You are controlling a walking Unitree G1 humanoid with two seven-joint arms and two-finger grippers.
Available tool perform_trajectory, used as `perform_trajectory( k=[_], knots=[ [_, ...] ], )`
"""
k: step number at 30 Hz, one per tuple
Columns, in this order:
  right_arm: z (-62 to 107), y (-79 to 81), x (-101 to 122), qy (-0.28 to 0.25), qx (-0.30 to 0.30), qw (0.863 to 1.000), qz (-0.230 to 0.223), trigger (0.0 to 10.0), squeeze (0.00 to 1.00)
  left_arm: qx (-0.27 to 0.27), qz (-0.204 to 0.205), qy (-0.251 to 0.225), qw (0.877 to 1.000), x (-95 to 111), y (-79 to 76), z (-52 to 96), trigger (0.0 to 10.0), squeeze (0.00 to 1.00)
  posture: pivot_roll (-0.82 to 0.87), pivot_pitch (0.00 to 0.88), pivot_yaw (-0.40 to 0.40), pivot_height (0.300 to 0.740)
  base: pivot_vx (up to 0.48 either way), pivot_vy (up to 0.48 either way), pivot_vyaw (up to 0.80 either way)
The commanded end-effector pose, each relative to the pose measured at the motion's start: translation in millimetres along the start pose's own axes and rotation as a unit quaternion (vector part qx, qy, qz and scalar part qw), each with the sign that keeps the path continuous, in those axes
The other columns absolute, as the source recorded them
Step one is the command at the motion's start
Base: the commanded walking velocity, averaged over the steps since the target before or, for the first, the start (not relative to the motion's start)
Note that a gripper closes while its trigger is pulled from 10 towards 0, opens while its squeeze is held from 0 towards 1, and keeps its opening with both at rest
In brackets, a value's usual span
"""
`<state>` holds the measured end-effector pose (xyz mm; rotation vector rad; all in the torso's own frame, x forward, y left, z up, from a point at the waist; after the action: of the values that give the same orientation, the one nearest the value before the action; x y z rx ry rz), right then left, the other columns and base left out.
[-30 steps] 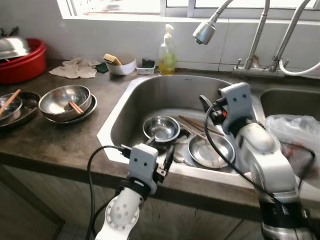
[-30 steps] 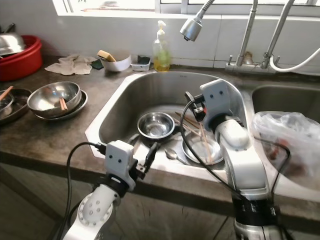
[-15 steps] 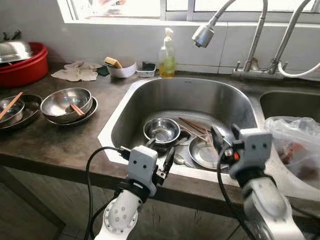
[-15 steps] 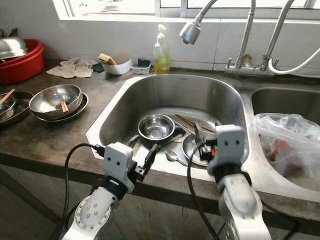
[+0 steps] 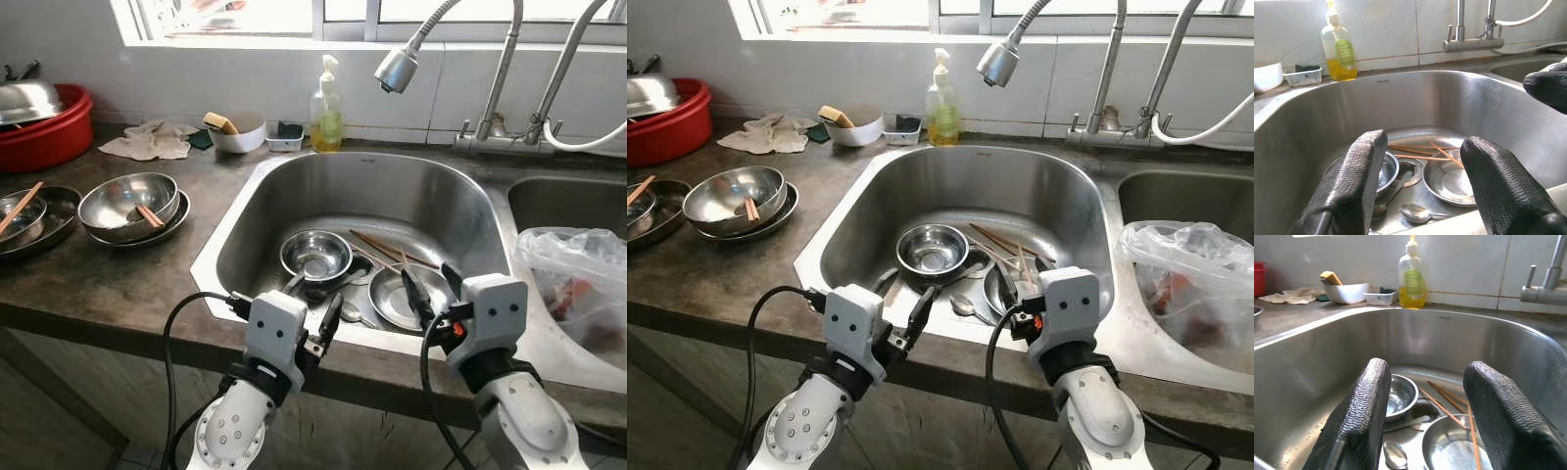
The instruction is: Kitchen organization
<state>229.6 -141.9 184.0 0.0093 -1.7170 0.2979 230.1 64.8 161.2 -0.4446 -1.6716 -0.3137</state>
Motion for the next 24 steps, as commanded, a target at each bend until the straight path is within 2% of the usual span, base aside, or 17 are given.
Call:
perform_trajectory(
  k=[1,17,24],
  knots=[
    [0.5,2.8,8,-0.019,0.002,1.0,0.002,10.0,0.0,-0.001,0.002,0.0,1.0,2,-0.6,3.3,10.0,0.0,0.07,0.045,0.026,0.74,0.0,0.0,0.0],
    [-8.2,4.2,17,-0.04,-0.018,0.999,0.002,10.0,0.0,-0.004,0.003,0.002,1.0,0,-2.4,2.0,10.0,0.0,0.07,0.034,0.028,0.74,0.0,0.0,0.0],
    [-8.1,4.5,17,-0.038,-0.019,0.999,0.005,10.0,0.0,-0.006,0.003,0.003,1.0,-1,-3.0,1.6,10.0,0.0,0.07,0.036,0.033,0.74,-0.253,0.0,0.0]
  ],
)
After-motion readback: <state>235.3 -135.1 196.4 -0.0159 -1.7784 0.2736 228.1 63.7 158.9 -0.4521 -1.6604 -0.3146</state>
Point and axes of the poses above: a point about 5 cm out from each wrist's last joint towards the gripper, its own z axis pointing back from the gripper into the wrist, its own x axis along the axis of the wrist's last joint, y = z × x, the point moved 1 cm from there along -z, pointing out of the wrist towards the gripper, and after that the axes turned 9 degrees about z, right-handed, at the moved point
